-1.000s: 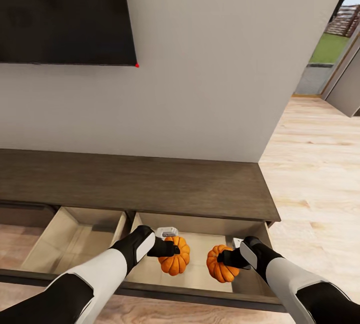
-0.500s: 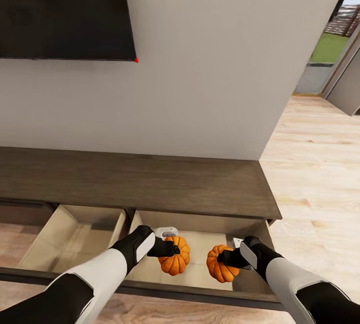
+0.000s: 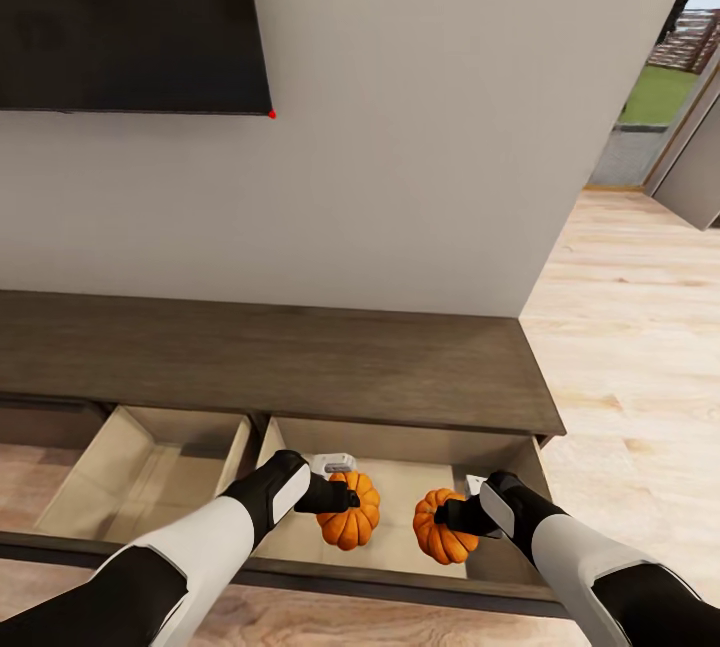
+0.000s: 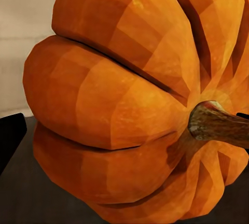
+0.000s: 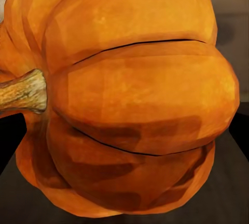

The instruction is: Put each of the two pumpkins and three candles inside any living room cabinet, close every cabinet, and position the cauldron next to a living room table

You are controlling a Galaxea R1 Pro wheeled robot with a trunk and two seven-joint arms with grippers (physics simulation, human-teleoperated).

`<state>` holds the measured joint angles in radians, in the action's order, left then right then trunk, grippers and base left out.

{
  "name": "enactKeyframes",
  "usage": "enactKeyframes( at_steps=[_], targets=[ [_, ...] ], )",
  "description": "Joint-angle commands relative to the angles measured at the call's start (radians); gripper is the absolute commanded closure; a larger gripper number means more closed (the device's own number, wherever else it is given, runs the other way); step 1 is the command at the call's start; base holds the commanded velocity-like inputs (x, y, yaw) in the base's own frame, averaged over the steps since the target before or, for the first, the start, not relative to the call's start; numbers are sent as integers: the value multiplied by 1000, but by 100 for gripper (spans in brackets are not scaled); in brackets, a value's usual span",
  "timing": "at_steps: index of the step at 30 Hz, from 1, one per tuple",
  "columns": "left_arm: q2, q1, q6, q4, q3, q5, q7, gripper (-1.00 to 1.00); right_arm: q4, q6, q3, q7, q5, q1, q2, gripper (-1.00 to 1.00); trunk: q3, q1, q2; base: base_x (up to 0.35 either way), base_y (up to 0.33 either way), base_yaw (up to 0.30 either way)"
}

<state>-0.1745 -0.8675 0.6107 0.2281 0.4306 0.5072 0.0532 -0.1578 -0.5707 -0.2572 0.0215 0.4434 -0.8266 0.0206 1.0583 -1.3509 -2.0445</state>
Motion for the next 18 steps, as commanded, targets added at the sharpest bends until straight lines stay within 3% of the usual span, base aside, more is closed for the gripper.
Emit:
enactKeyframes(
  at_steps=[1, 18],
  targets=[
    [0, -1, 3, 0, 0, -6, 4, 100, -2, -5, -8, 1, 4, 0, 1, 100, 4, -4, -8, 0, 0, 0],
    [0, -1, 3, 0, 0, -6, 4, 100, -2, -5, -8, 2, 5, 0, 1, 100, 11, -4, -8, 0, 0, 26]
  ],
)
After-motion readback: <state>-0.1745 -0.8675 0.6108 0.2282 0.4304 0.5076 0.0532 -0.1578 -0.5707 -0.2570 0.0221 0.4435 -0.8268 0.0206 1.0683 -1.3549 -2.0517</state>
